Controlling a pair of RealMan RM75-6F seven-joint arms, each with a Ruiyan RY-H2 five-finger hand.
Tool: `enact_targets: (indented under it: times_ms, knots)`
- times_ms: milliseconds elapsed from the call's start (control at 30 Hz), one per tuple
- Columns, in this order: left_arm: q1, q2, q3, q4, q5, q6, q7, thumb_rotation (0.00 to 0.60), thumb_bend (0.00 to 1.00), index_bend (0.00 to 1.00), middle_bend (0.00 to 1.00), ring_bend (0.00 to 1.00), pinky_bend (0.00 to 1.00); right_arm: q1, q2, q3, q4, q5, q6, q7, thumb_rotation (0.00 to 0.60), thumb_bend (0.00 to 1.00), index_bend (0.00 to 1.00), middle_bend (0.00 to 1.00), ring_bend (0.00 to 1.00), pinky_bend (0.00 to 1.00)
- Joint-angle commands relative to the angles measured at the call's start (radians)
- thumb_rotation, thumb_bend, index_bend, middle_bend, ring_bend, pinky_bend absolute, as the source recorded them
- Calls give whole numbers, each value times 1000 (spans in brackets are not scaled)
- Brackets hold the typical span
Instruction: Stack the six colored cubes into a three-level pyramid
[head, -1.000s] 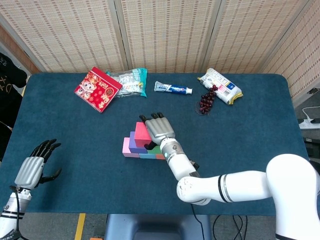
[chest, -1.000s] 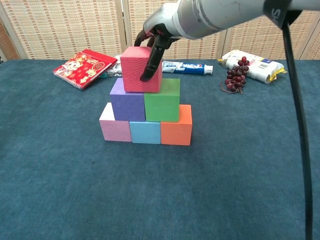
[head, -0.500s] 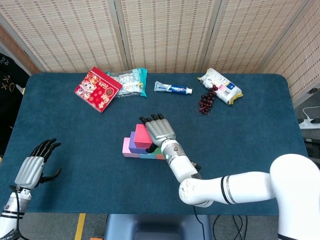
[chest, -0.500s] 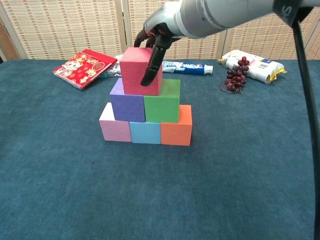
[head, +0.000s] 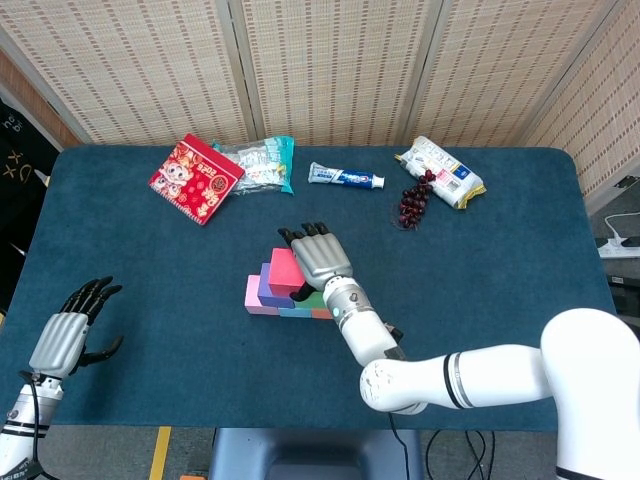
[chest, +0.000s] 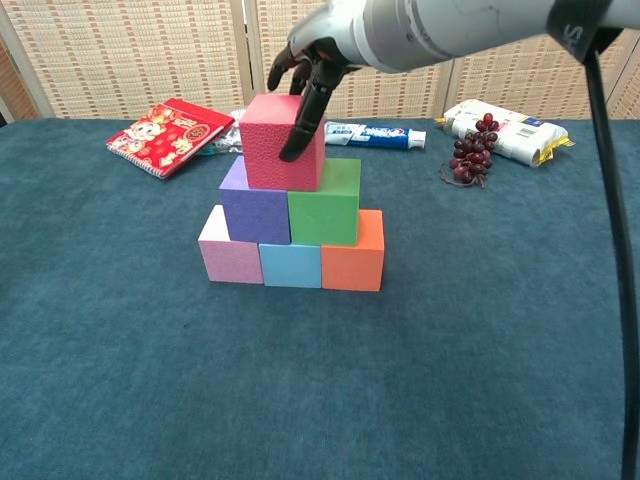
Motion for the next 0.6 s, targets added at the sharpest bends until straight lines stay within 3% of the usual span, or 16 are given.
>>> enact_targets:
  times_ms: [33, 267, 600]
  knots:
    - [0, 0, 0, 0, 0, -1, 1, 600, 329, 138, 33, 15, 127, -4, -6, 1, 2, -12, 7, 4, 600, 277, 276, 304, 156, 0]
    - [-1, 0, 0, -1, -2, -4, 2, 600, 329, 138, 33, 14, 127, -15, -19, 5, 8, -37, 24, 10, 600, 277, 394, 365, 217, 0]
    - [-5, 4, 1, -7, -1, -10, 5, 600, 329, 135, 27, 7, 126, -33, -8, 14, -14, -60, 25, 15, 600, 277, 426, 388, 233, 0]
